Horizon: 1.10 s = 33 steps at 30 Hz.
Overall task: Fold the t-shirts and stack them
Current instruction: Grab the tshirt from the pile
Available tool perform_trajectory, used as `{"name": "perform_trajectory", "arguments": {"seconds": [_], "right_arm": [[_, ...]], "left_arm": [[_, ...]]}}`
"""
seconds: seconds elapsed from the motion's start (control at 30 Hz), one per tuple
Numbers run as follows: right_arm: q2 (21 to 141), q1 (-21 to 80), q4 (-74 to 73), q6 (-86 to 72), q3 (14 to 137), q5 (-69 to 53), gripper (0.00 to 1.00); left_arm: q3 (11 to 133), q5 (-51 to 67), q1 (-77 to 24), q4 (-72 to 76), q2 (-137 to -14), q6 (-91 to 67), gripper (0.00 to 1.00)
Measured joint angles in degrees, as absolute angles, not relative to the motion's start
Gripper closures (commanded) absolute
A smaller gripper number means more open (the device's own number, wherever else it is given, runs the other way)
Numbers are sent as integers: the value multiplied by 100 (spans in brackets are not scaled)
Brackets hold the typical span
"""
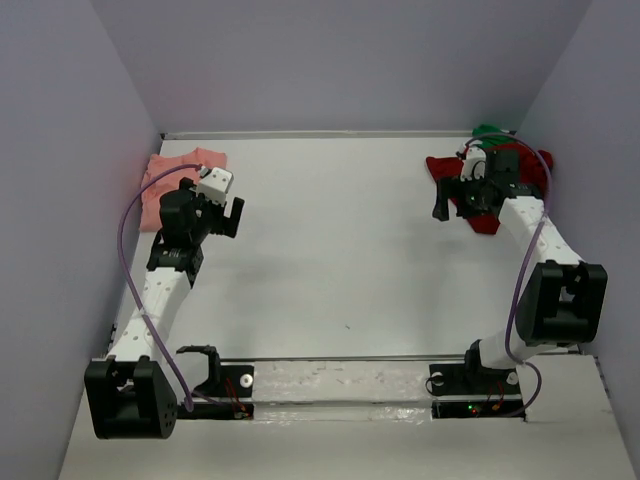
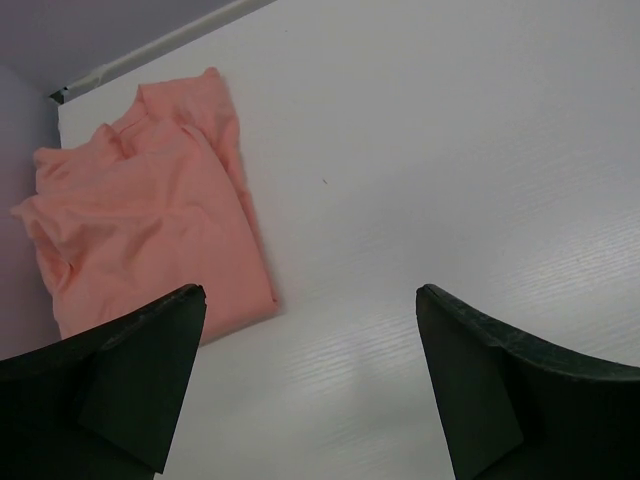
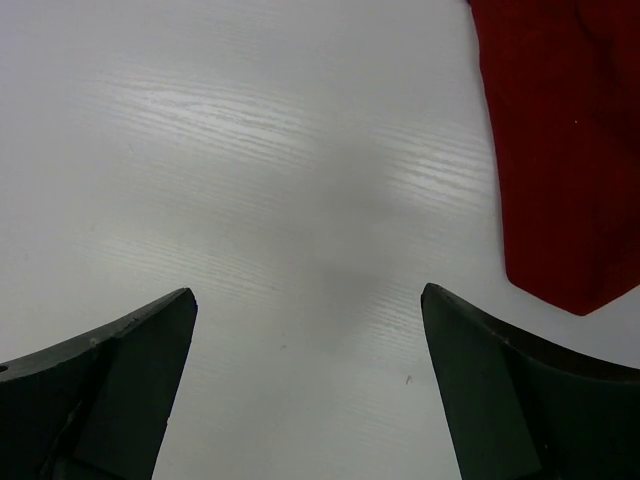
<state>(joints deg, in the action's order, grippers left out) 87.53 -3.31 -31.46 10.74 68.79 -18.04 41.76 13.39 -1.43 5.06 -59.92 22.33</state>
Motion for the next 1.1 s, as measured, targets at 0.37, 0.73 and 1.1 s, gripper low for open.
{"name": "perform_trajectory", "arguments": {"seconds": [0.37,0.73,1.1], "right_arm": [[9032,-342,-3087,1009,6886,-1253,0],[9118,-342,-3085,932,6886,-893,0],[8711,-412,-3096,974,7022,-884,0]], "left_arm": [[3846,1199,-143,731,-6040,2185,1],[3562,873,-145,694,-5896,2209,1],[4032,1483,-145,75,-6473,2412,1]]}}
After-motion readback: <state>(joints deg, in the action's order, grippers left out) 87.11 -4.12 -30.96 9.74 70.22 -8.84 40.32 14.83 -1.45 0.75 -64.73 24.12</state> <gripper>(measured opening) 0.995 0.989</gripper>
